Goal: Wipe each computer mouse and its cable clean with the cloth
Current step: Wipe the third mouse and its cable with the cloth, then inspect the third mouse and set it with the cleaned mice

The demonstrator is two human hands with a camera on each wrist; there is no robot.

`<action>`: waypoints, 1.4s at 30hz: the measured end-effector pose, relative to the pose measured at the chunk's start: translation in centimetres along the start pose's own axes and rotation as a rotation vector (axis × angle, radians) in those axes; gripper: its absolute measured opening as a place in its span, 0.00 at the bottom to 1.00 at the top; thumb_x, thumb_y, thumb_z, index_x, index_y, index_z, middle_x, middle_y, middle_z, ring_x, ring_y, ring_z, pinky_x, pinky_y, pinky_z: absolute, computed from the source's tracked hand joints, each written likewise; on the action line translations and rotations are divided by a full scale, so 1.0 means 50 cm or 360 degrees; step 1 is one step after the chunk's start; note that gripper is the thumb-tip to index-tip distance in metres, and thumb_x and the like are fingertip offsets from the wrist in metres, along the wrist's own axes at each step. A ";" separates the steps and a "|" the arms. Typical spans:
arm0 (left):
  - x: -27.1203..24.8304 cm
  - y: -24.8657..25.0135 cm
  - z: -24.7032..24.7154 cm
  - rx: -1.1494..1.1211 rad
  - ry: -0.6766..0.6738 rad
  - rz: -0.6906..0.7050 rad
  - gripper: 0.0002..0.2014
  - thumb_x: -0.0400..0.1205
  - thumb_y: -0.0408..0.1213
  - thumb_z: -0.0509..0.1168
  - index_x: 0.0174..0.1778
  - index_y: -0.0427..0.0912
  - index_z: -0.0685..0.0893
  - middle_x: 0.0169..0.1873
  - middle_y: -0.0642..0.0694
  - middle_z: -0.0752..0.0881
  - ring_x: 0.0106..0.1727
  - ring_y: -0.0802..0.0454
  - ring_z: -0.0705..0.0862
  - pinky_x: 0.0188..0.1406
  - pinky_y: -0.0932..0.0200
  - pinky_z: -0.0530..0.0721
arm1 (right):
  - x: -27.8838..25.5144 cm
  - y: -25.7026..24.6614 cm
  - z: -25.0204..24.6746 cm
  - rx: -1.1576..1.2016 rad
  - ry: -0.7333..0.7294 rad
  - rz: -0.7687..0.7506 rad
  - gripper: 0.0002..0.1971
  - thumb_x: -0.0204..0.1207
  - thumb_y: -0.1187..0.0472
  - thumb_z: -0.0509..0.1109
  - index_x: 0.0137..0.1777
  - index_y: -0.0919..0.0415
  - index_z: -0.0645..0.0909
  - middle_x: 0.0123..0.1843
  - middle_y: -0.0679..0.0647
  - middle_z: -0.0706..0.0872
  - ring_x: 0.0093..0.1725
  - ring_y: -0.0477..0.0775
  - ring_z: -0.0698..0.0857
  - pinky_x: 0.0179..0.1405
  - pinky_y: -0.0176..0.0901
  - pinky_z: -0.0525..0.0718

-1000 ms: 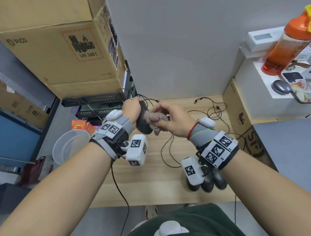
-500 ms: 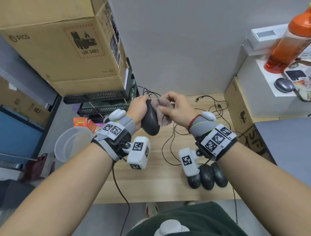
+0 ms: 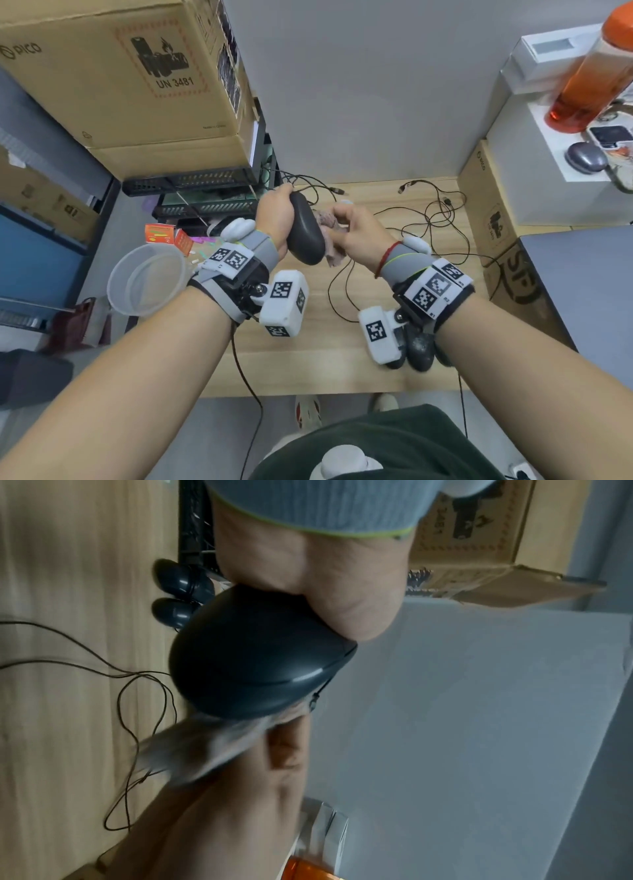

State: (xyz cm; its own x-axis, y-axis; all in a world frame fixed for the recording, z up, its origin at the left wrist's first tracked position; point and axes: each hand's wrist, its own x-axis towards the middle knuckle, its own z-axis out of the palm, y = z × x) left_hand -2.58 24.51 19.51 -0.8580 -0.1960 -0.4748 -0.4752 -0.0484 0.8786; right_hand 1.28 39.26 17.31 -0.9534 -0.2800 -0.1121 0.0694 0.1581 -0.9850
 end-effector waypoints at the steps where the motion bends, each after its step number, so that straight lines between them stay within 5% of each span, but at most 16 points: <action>1: 0.008 -0.002 -0.010 -0.0021 0.0018 -0.0025 0.14 0.88 0.42 0.60 0.38 0.42 0.79 0.32 0.44 0.79 0.37 0.44 0.80 0.45 0.49 0.77 | -0.008 0.012 -0.002 0.0008 -0.0151 0.0061 0.10 0.78 0.77 0.67 0.41 0.62 0.77 0.36 0.63 0.83 0.30 0.58 0.83 0.24 0.40 0.82; 5: 0.032 -0.033 -0.033 0.0022 0.0043 -0.0112 0.13 0.90 0.43 0.59 0.42 0.44 0.83 0.38 0.42 0.83 0.46 0.43 0.83 0.51 0.49 0.80 | -0.021 0.086 -0.011 -0.0461 -0.0343 0.0181 0.07 0.74 0.73 0.72 0.41 0.60 0.82 0.37 0.50 0.82 0.33 0.46 0.80 0.33 0.37 0.79; 9: 0.035 -0.108 -0.040 0.0383 0.0047 -0.0117 0.16 0.89 0.41 0.58 0.35 0.41 0.75 0.36 0.39 0.78 0.46 0.42 0.78 0.46 0.49 0.72 | -0.019 0.207 0.007 -0.0692 -0.0020 0.0498 0.07 0.73 0.63 0.75 0.50 0.60 0.84 0.41 0.52 0.86 0.44 0.55 0.84 0.44 0.44 0.83; 11: 0.032 -0.142 -0.045 0.0552 0.0022 -0.0146 0.16 0.84 0.46 0.59 0.36 0.39 0.77 0.37 0.36 0.79 0.44 0.41 0.79 0.44 0.48 0.71 | -0.032 0.246 0.015 -0.0756 -0.0077 0.0610 0.10 0.73 0.60 0.76 0.53 0.56 0.85 0.50 0.55 0.89 0.51 0.58 0.86 0.52 0.49 0.85; 13: 0.036 -0.183 -0.057 0.0689 -0.0012 -0.0153 0.17 0.79 0.51 0.60 0.33 0.41 0.77 0.36 0.36 0.79 0.42 0.41 0.79 0.45 0.48 0.73 | -0.044 0.272 0.028 -0.0717 -0.0224 0.0712 0.12 0.73 0.59 0.75 0.56 0.55 0.86 0.53 0.53 0.89 0.51 0.55 0.86 0.51 0.46 0.85; 15: 0.036 -0.212 -0.068 0.0777 -0.0029 -0.0178 0.18 0.83 0.48 0.60 0.30 0.42 0.74 0.33 0.39 0.77 0.40 0.42 0.75 0.43 0.50 0.71 | -0.051 0.293 0.036 -0.0701 -0.0326 0.0744 0.11 0.75 0.59 0.75 0.57 0.54 0.86 0.53 0.50 0.88 0.53 0.52 0.86 0.54 0.44 0.84; 17: 0.036 -0.225 -0.074 0.0877 -0.0063 -0.0158 0.18 0.86 0.45 0.59 0.32 0.40 0.73 0.34 0.38 0.74 0.39 0.43 0.73 0.43 0.50 0.69 | -0.039 0.302 0.032 -0.0713 -0.0132 0.0687 0.08 0.76 0.62 0.71 0.51 0.48 0.86 0.51 0.48 0.89 0.55 0.53 0.86 0.59 0.44 0.82; 20: 0.035 -0.225 -0.074 0.1005 -0.0128 -0.0104 0.17 0.88 0.45 0.58 0.37 0.38 0.75 0.36 0.36 0.74 0.39 0.44 0.72 0.43 0.49 0.69 | -0.011 0.270 0.030 -0.0468 0.0231 0.0502 0.05 0.77 0.57 0.69 0.47 0.45 0.84 0.44 0.44 0.87 0.49 0.53 0.87 0.55 0.53 0.86; 24: 0.034 -0.204 -0.062 0.1050 -0.0265 0.0030 0.23 0.90 0.49 0.57 0.34 0.39 0.80 0.31 0.43 0.80 0.37 0.44 0.76 0.43 0.50 0.71 | 0.016 0.199 0.034 -0.0355 -0.0089 0.0364 0.11 0.76 0.44 0.73 0.54 0.46 0.83 0.44 0.43 0.87 0.45 0.48 0.88 0.47 0.45 0.87; 26: 0.028 -0.182 -0.051 0.1087 -0.0337 0.0126 0.25 0.92 0.52 0.55 0.34 0.43 0.84 0.30 0.49 0.82 0.37 0.50 0.79 0.45 0.53 0.73 | 0.022 0.182 0.031 -0.0483 -0.0191 0.0344 0.10 0.75 0.49 0.77 0.50 0.53 0.86 0.37 0.44 0.88 0.38 0.46 0.88 0.40 0.42 0.85; 29: 0.030 -0.148 -0.048 0.1148 -0.0367 0.0280 0.24 0.92 0.53 0.54 0.37 0.48 0.88 0.40 0.49 0.88 0.47 0.51 0.83 0.58 0.54 0.75 | 0.035 0.159 0.003 -0.0475 -0.0014 0.0355 0.05 0.77 0.62 0.74 0.40 0.59 0.84 0.32 0.52 0.87 0.28 0.48 0.85 0.30 0.40 0.82; 33: 0.044 -0.103 -0.063 0.1217 -0.0366 0.0352 0.25 0.91 0.53 0.56 0.48 0.40 0.93 0.52 0.41 0.92 0.58 0.45 0.86 0.67 0.53 0.77 | 0.071 0.155 -0.087 -0.0338 0.0470 0.0534 0.06 0.75 0.66 0.71 0.36 0.58 0.83 0.32 0.54 0.87 0.26 0.55 0.84 0.40 0.54 0.90; 35: 0.044 -0.078 -0.062 0.1223 -0.0372 0.0375 0.22 0.92 0.50 0.57 0.51 0.42 0.94 0.54 0.44 0.91 0.59 0.49 0.85 0.61 0.58 0.75 | 0.087 0.151 -0.134 -0.0372 0.0541 0.0612 0.03 0.70 0.64 0.72 0.41 0.55 0.85 0.36 0.52 0.88 0.33 0.58 0.89 0.53 0.61 0.89; 38: 0.048 -0.044 -0.048 0.1246 -0.0416 0.0421 0.20 0.91 0.47 0.58 0.51 0.43 0.94 0.51 0.47 0.91 0.57 0.50 0.85 0.58 0.59 0.74 | 0.094 0.113 -0.166 -0.0600 0.0456 0.0650 0.20 0.74 0.57 0.76 0.65 0.55 0.80 0.56 0.50 0.85 0.53 0.56 0.87 0.66 0.57 0.82; 42: 0.048 0.002 -0.017 0.1381 -0.0583 0.0492 0.19 0.89 0.50 0.61 0.41 0.47 0.92 0.34 0.54 0.89 0.44 0.51 0.87 0.58 0.55 0.82 | 0.098 0.036 -0.144 -0.0674 0.0324 0.0235 0.26 0.77 0.46 0.72 0.75 0.46 0.73 0.70 0.48 0.80 0.58 0.52 0.83 0.62 0.52 0.82</action>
State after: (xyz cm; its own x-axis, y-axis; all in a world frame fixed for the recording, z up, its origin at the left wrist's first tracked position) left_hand -4.52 23.20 18.48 -0.9061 0.2428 -0.3464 -0.0731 0.7167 0.6936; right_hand -5.36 45.00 15.94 -0.9834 -0.0414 -0.1767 0.1228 0.5649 -0.8160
